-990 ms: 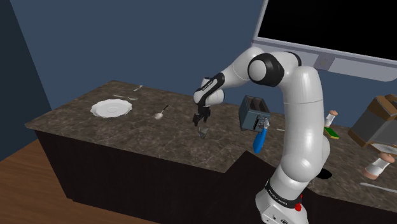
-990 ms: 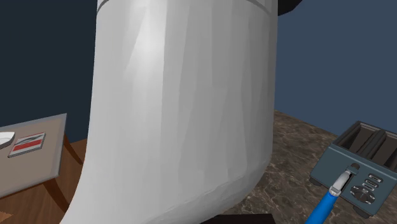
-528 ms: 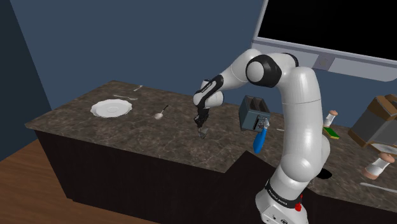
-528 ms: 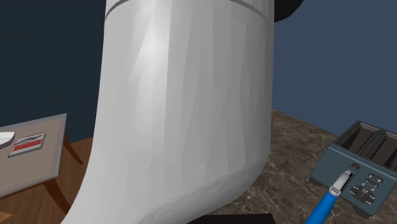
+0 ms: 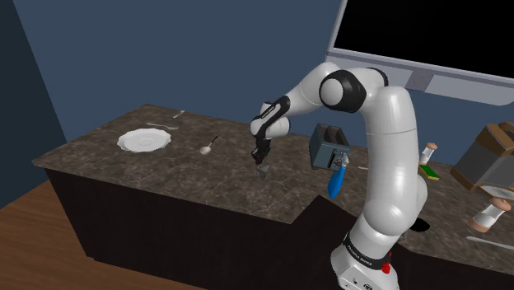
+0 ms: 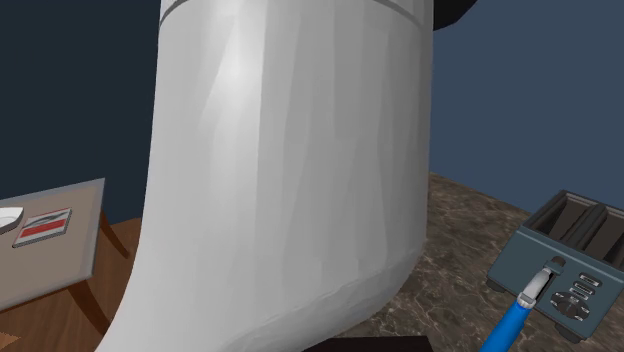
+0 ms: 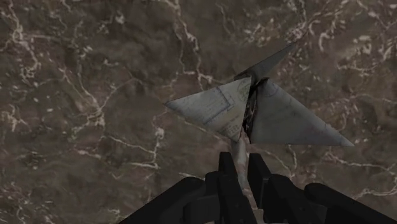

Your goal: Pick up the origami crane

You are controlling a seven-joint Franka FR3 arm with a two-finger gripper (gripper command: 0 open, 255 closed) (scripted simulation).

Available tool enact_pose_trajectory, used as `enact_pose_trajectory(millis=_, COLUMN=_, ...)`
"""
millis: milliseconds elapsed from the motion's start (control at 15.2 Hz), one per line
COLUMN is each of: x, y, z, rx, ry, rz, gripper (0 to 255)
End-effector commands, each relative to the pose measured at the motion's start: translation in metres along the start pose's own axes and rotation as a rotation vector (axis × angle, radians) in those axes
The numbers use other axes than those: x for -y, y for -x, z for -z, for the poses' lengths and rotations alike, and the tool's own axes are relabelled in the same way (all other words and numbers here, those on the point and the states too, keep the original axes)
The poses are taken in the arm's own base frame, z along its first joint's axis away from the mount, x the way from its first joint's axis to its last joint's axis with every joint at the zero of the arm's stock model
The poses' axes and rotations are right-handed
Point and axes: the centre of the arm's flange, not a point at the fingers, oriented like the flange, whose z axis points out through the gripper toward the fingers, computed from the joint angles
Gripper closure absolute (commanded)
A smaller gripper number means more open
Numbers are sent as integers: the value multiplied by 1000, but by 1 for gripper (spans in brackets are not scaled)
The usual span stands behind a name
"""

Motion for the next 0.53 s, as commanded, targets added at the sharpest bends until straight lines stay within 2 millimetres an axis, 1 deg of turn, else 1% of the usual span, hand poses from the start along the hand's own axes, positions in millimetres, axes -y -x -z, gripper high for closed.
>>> enact_pose_trajectory(millis=0, x=-1, y=0, z=10, rx=0, ry=0, rz=0, gripper=255)
enact_pose_trajectory(millis=462, x=-1, y=-1, z=47, rx=0, ry=0, rz=0, gripper=255)
